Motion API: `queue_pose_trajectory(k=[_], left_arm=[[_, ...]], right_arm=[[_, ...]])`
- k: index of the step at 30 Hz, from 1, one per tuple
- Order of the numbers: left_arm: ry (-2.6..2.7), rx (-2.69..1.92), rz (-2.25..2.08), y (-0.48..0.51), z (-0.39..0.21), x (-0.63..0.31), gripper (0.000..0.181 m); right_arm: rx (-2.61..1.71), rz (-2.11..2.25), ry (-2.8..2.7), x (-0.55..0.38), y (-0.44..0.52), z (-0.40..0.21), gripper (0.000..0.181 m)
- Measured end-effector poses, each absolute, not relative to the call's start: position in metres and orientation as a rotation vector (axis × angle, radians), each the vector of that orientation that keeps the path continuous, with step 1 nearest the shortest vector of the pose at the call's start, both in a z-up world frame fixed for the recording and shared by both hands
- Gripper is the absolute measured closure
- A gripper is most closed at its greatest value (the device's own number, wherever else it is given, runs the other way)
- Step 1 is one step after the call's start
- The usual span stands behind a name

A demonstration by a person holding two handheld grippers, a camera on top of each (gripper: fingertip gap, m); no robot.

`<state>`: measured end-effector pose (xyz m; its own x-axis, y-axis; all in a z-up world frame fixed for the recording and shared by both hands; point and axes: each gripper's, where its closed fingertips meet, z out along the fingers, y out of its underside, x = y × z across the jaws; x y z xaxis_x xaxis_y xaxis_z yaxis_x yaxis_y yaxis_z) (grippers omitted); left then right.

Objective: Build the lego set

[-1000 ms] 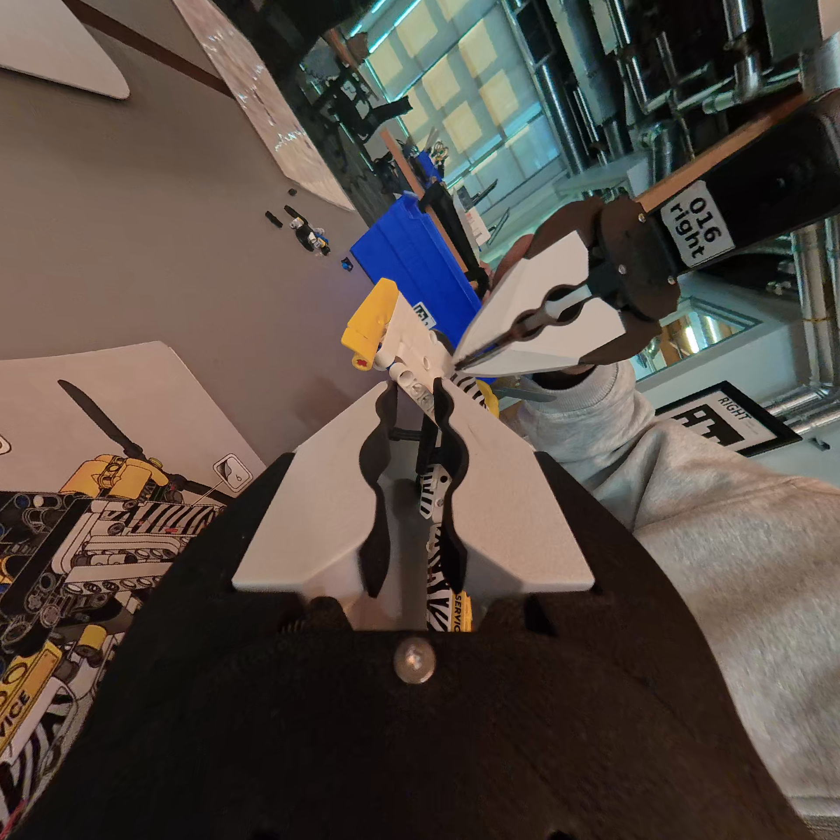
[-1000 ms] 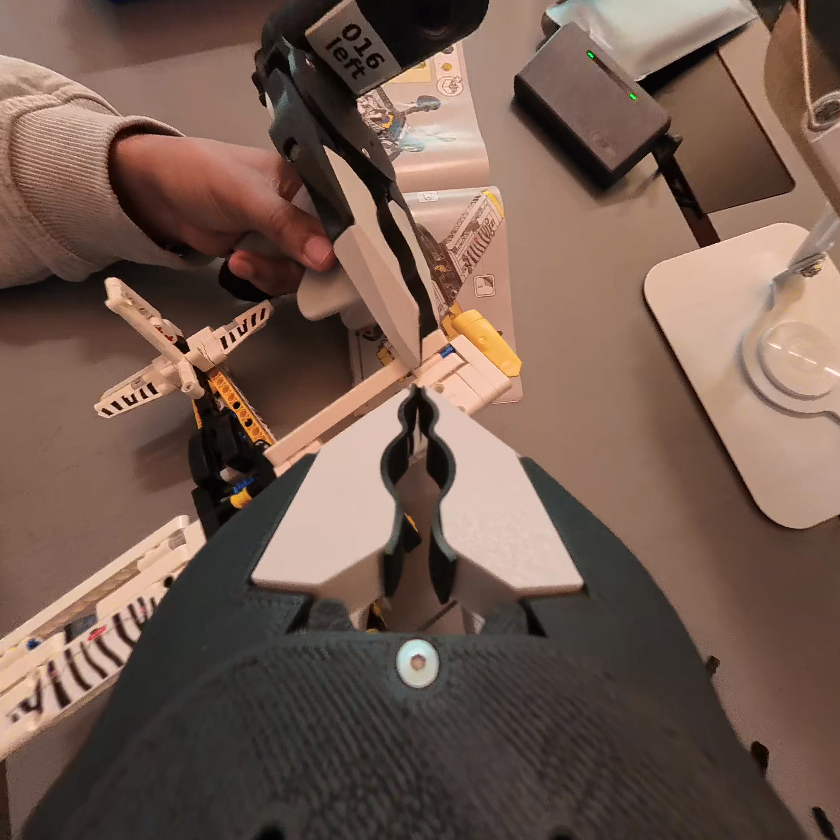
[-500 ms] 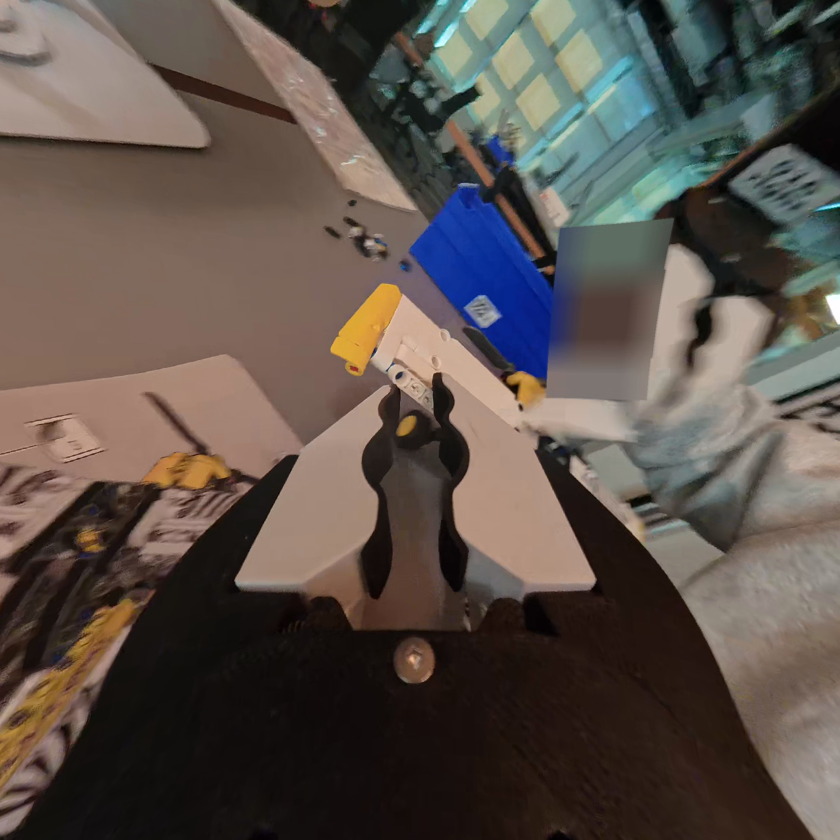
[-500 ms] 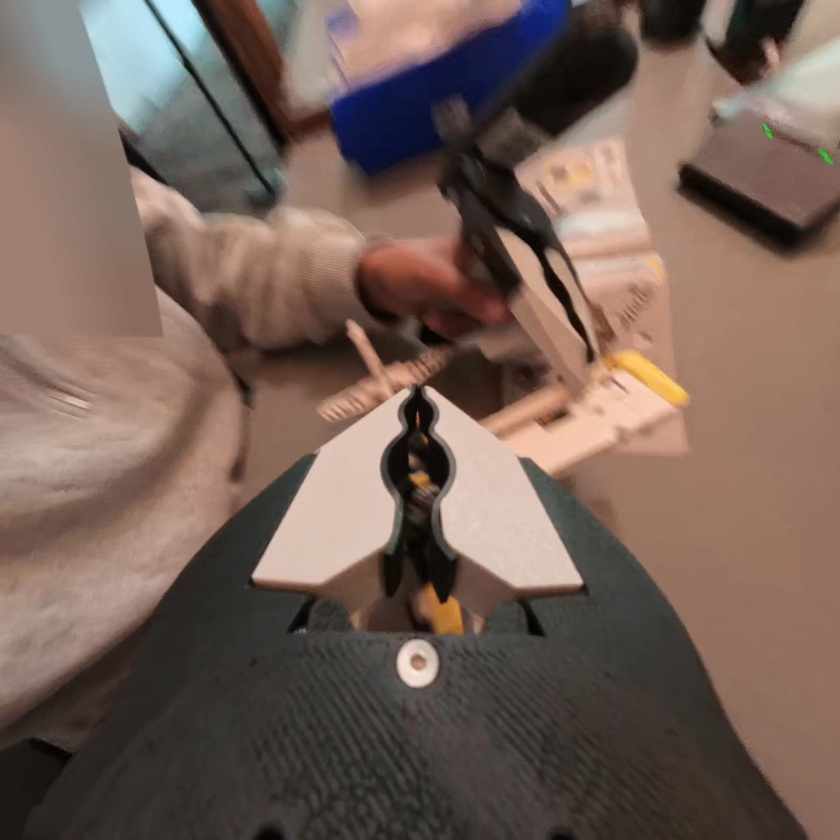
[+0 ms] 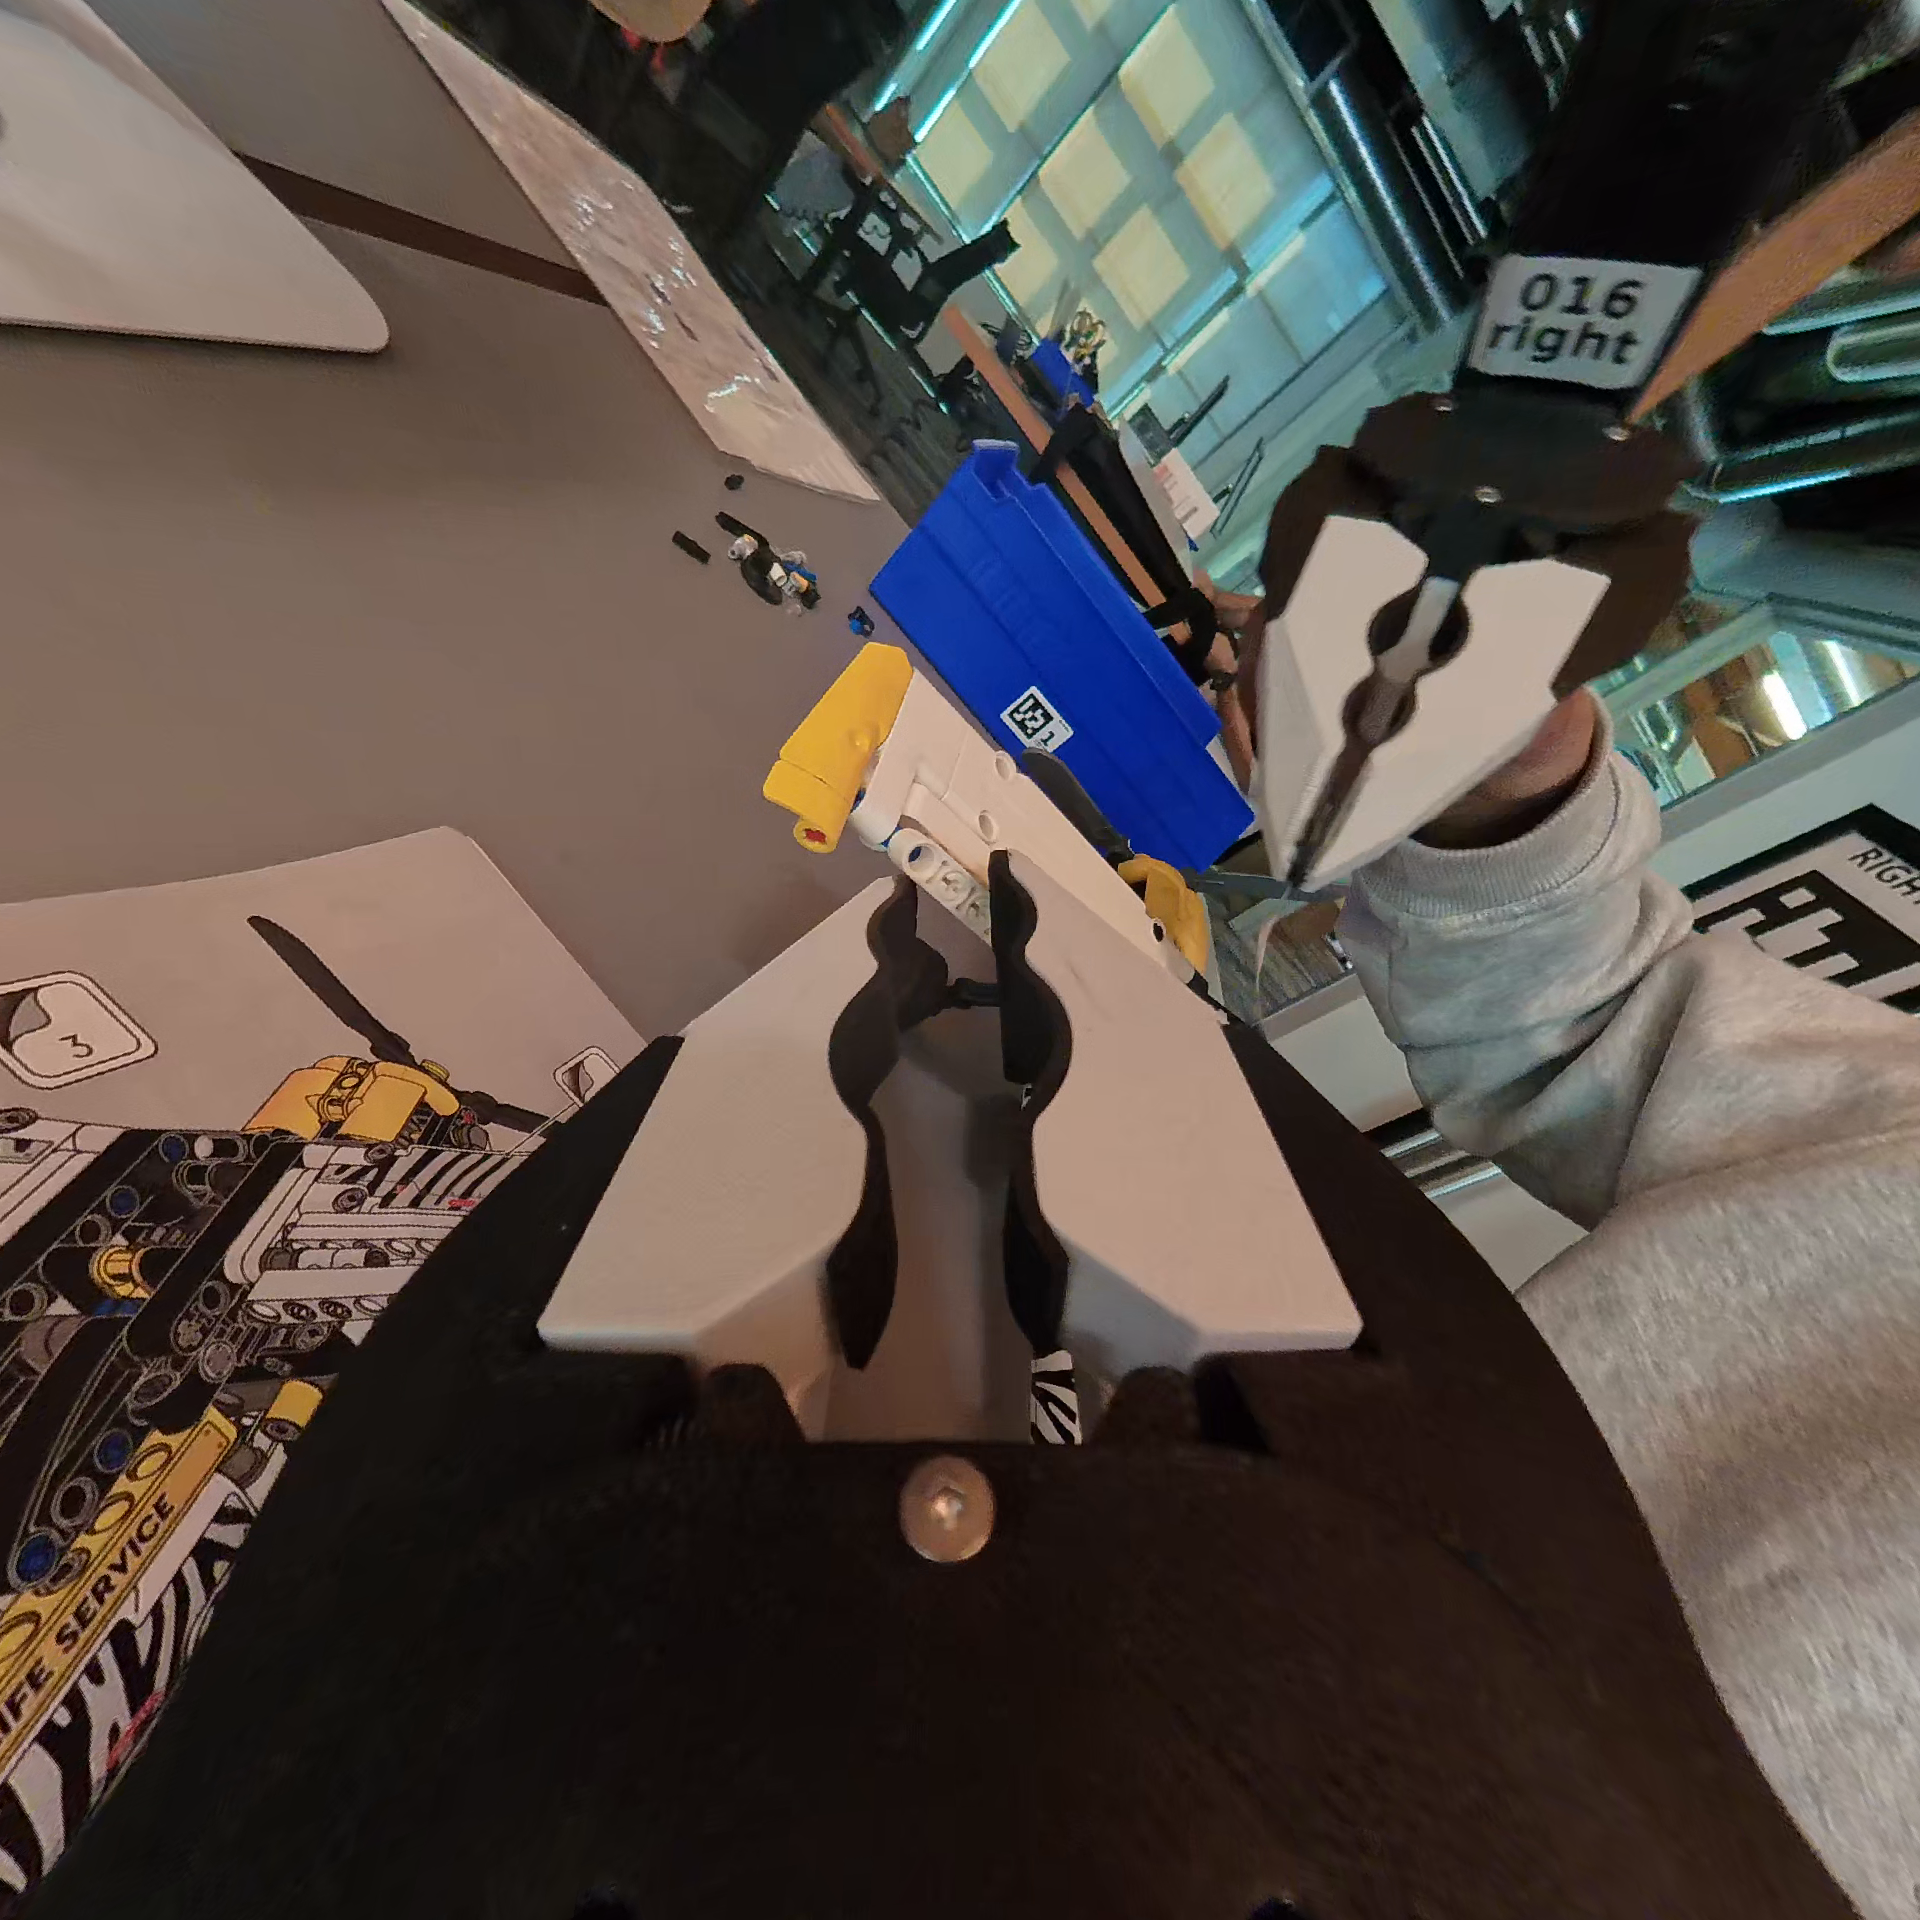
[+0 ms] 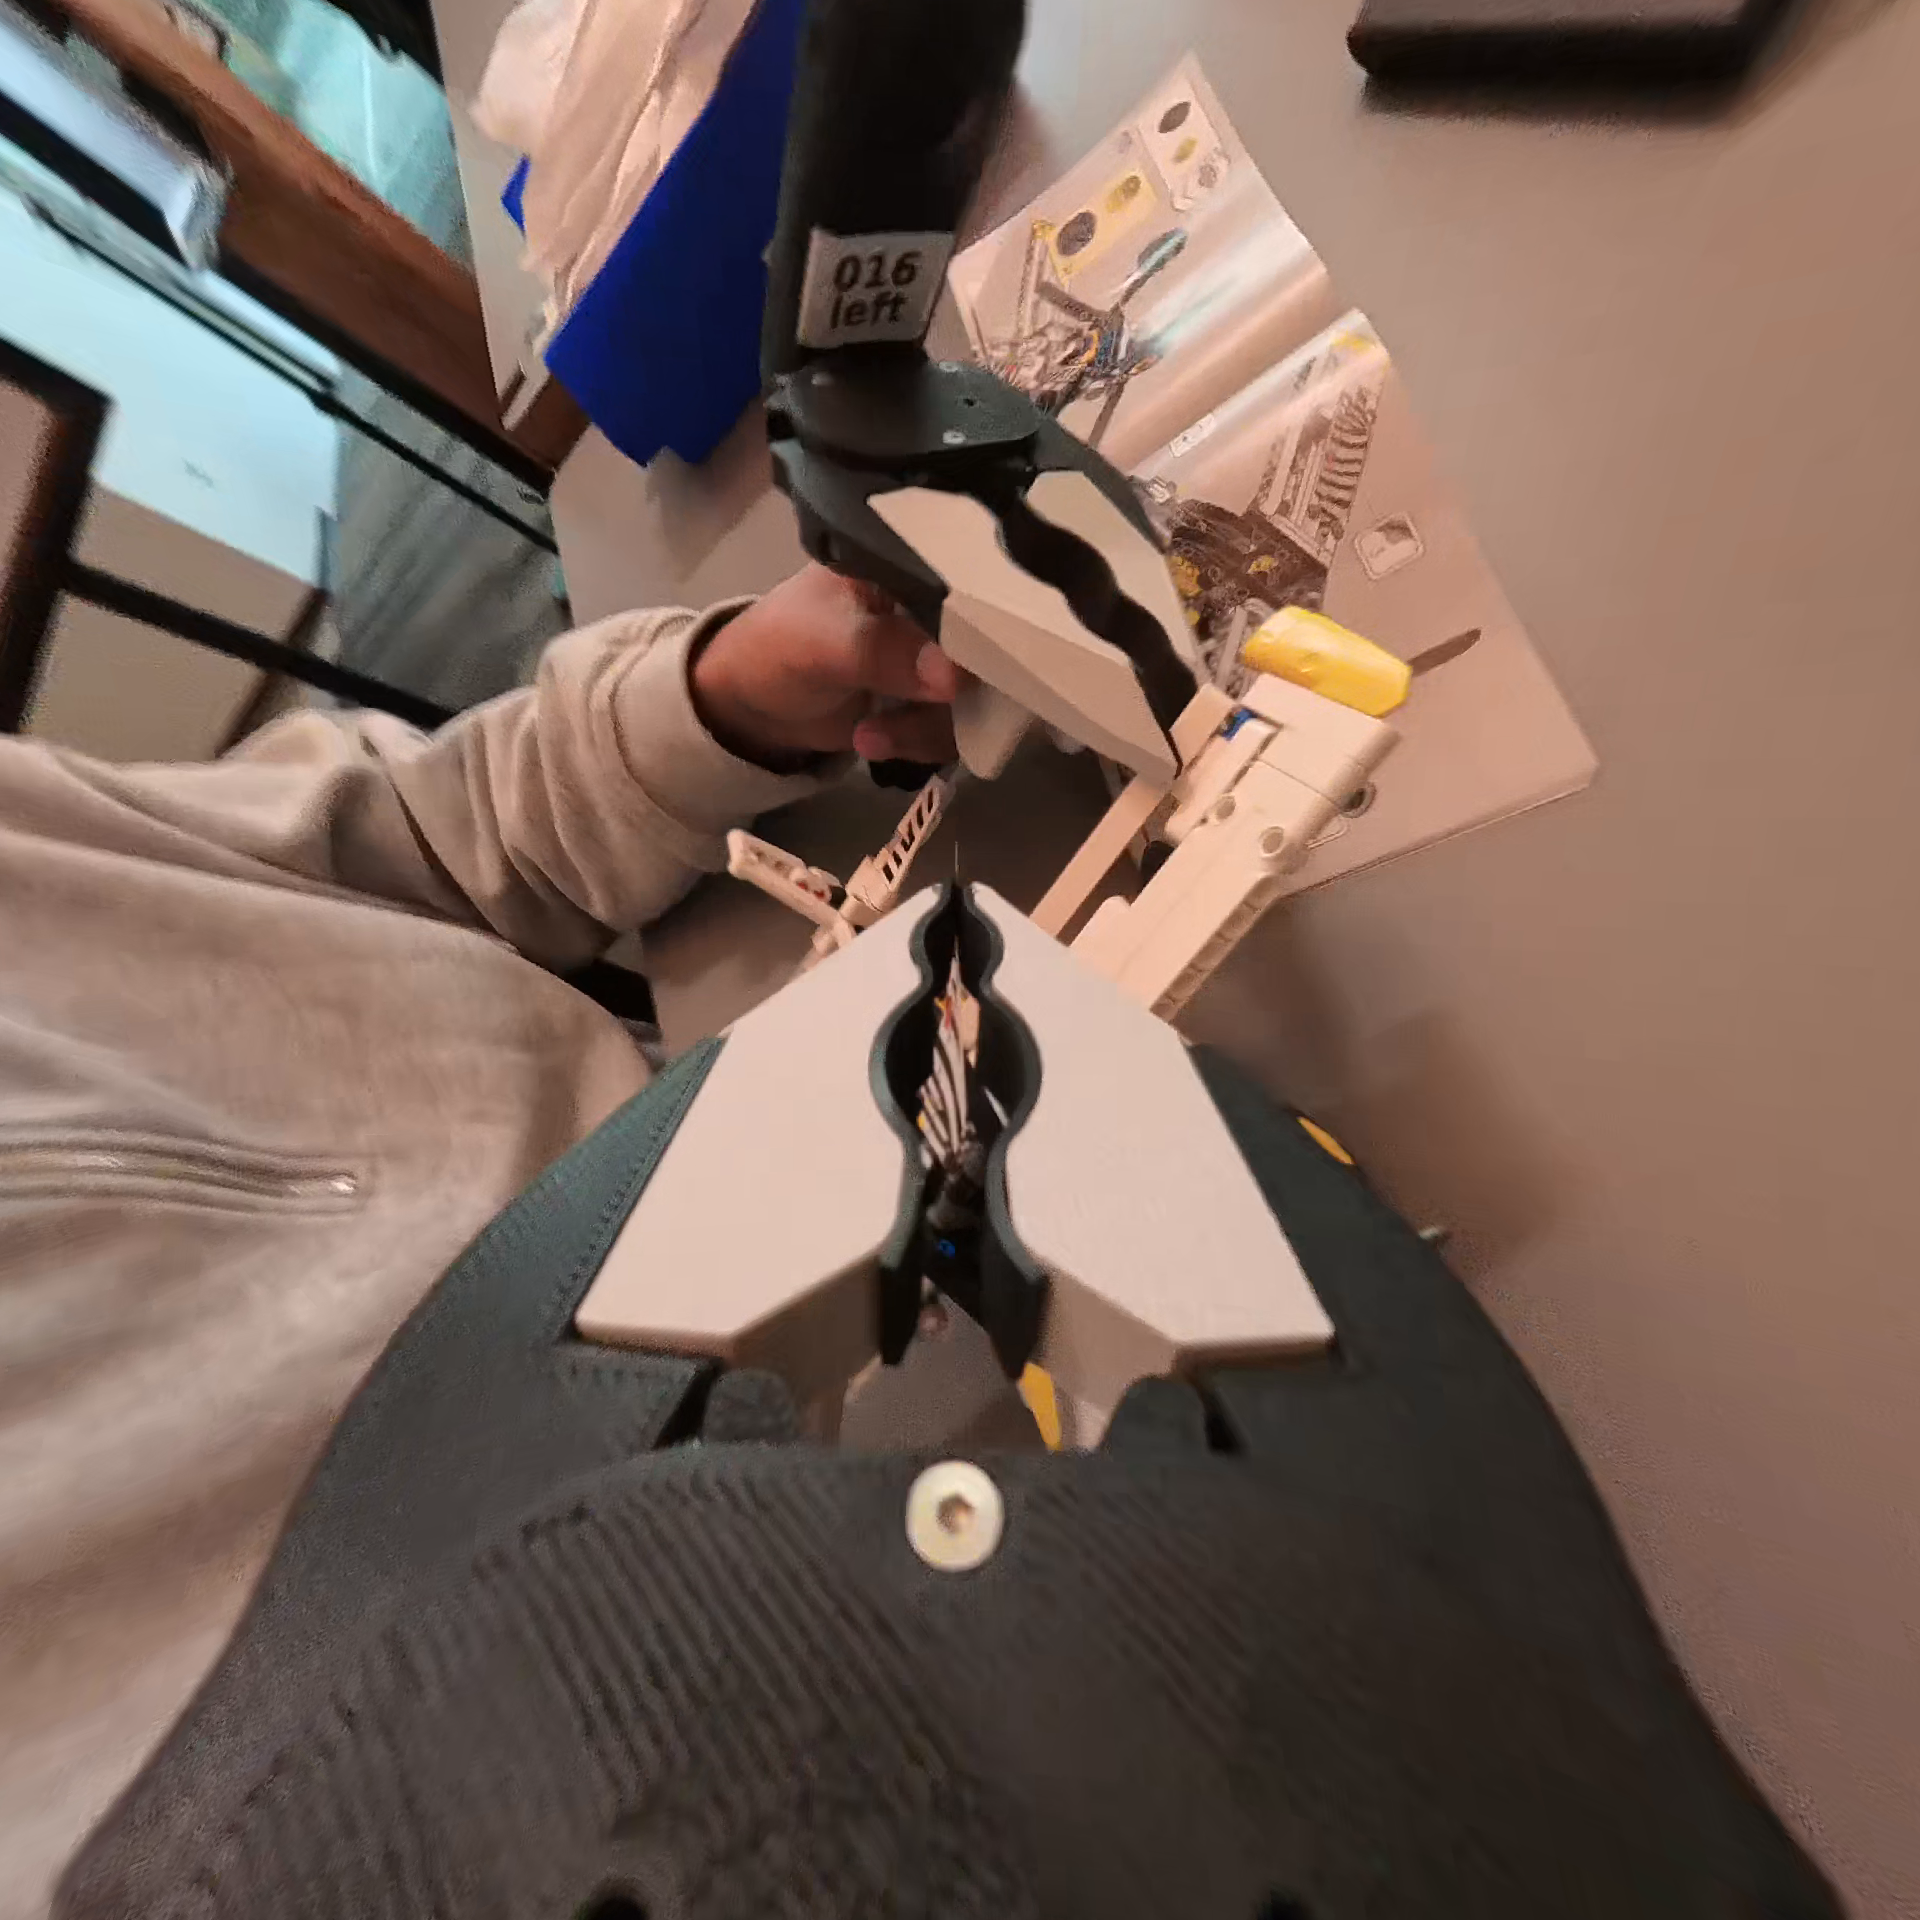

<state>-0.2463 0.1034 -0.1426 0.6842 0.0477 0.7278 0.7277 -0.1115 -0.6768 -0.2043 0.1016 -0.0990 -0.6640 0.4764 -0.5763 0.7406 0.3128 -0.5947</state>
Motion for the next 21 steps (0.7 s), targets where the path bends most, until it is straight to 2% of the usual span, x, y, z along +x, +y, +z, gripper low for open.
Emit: queue_pose_trajectory(k=[5, 21], left_arm=[[-0.646, -1.594, -0.658, 0.101, -0.142, -0.245, 0.169], [-0.645, -1.594, -0.654, 0.1, -0.142, -0.245, 0.169]], right_arm=[[1.205, -1.248, 2.162, -0.22, 0.101, -0.1, 0.181], [1.23, -1.143, 2.227, -0.234, 0.099, -0.114, 0.181]])
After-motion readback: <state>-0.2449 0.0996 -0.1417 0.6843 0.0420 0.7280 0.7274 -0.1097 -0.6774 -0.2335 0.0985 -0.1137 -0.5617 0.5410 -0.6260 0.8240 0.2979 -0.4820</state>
